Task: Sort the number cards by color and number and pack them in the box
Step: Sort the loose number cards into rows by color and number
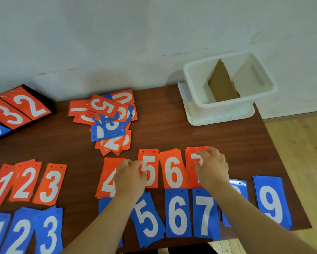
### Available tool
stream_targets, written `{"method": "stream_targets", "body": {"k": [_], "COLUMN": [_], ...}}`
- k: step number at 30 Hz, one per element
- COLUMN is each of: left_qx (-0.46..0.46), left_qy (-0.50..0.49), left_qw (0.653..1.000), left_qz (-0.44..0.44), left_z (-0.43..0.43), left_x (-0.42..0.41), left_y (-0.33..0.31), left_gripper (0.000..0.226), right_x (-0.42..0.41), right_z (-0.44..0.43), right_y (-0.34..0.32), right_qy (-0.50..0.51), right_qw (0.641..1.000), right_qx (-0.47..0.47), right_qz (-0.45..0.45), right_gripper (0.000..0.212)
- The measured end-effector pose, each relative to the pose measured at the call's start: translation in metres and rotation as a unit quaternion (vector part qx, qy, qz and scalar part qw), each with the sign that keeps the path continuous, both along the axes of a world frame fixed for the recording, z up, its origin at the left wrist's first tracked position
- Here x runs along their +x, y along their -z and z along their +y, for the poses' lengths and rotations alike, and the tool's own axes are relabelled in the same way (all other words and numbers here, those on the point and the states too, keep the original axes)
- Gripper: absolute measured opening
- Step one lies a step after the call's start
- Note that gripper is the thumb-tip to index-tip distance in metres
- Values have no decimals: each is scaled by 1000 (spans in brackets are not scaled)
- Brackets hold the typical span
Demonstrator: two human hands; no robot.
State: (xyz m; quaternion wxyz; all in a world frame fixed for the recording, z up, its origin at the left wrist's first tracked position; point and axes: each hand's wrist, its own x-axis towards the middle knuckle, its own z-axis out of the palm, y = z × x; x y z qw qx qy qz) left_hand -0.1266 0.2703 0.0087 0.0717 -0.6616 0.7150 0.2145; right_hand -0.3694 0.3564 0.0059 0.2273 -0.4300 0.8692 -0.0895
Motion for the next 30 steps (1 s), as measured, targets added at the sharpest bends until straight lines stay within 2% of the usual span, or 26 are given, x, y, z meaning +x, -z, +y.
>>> {"method": "stream_targets", "body": {"k": [8, 14, 22, 30], "left_qx": [-41, -38, -18, -35], "left_qy": [-48, -88, -70, 1], "left_qw": [997, 992, 992, 996], "left_qz": [47, 78, 99, 87], "left_z": [-33, -82, -163, -253], "left_x": [73, 163, 251, 253], "left_y": [-33, -35, -28, -23], "left_gripper": [42, 47, 55, 63], "right_x": [64, 142, 216, 217], "right_z": [-47, -94, -149, -223], "right_y": [-39, -36, -18, -17], "right_qy": [-45, -48, -18, 4], "right_qw": [996, 994, 994, 997], "right_qx": [-44, -50, -46, -28], "right_qz": [-58, -79, -95, -75], "right_gripper": [35, 35, 36, 43]}}
